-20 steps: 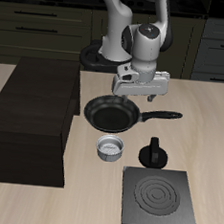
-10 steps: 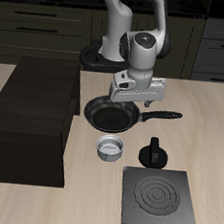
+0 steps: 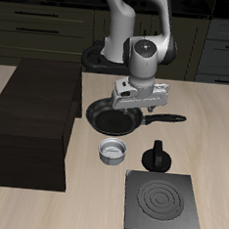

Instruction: Place the frypan on top of the wooden shelf

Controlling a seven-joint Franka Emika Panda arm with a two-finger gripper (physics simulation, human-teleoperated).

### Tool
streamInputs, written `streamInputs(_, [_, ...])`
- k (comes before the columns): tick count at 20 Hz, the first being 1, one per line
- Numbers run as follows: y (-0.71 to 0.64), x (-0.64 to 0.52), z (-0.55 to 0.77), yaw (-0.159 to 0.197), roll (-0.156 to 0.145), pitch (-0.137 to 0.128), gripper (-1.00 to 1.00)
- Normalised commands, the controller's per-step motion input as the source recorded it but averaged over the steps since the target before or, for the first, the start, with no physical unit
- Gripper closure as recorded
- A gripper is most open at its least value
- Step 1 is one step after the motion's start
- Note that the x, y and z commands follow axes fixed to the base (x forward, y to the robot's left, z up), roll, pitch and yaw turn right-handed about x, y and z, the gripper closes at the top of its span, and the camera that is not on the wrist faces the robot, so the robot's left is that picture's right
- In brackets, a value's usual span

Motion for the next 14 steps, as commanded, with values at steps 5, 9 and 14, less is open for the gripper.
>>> streamInputs(5, [0.06, -0.1, -0.1, 0.001, 0.041, 0.001, 1.0])
streamInputs(9, [0.04, -0.03, -0.04, 0.008, 0.02, 0.028, 1.0])
streamInputs(14, [0.03, -0.08, 0.04, 0.022, 0.025, -0.016, 1.0])
